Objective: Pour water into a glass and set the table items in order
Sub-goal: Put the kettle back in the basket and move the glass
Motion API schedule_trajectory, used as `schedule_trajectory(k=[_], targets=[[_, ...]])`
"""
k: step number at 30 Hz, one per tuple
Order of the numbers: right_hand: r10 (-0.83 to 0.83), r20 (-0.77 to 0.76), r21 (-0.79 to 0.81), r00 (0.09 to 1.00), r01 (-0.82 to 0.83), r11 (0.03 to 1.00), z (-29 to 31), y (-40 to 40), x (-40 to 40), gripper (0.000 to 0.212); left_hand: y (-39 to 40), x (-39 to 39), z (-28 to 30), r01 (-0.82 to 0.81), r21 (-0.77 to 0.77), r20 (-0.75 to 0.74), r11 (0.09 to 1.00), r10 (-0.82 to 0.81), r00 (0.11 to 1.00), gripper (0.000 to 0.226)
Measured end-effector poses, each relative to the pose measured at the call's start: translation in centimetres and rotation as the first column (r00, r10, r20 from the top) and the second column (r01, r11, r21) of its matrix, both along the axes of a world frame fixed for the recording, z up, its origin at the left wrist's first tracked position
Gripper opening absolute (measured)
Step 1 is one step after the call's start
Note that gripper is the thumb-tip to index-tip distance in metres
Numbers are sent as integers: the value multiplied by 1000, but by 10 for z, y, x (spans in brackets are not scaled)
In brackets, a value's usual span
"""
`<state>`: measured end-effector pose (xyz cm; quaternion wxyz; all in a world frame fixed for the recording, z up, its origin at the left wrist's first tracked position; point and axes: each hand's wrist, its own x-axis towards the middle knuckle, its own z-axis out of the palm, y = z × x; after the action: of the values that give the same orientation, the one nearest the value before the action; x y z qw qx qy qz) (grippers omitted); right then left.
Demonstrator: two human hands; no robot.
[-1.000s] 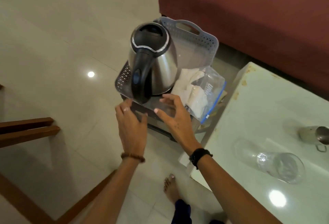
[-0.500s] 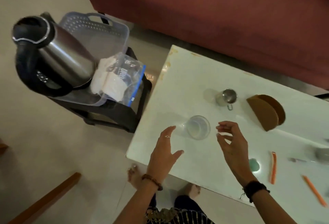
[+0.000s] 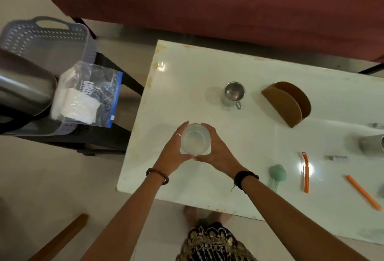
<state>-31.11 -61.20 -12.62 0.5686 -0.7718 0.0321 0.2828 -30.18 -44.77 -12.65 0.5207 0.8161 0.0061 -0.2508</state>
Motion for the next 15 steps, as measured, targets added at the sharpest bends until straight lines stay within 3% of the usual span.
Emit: schedule_trajectory(k=[15], targets=[[-50, 98, 36, 994, 47, 998, -18, -7, -6, 85, -1, 4, -9, 107, 97, 168, 989, -122, 978, 86]])
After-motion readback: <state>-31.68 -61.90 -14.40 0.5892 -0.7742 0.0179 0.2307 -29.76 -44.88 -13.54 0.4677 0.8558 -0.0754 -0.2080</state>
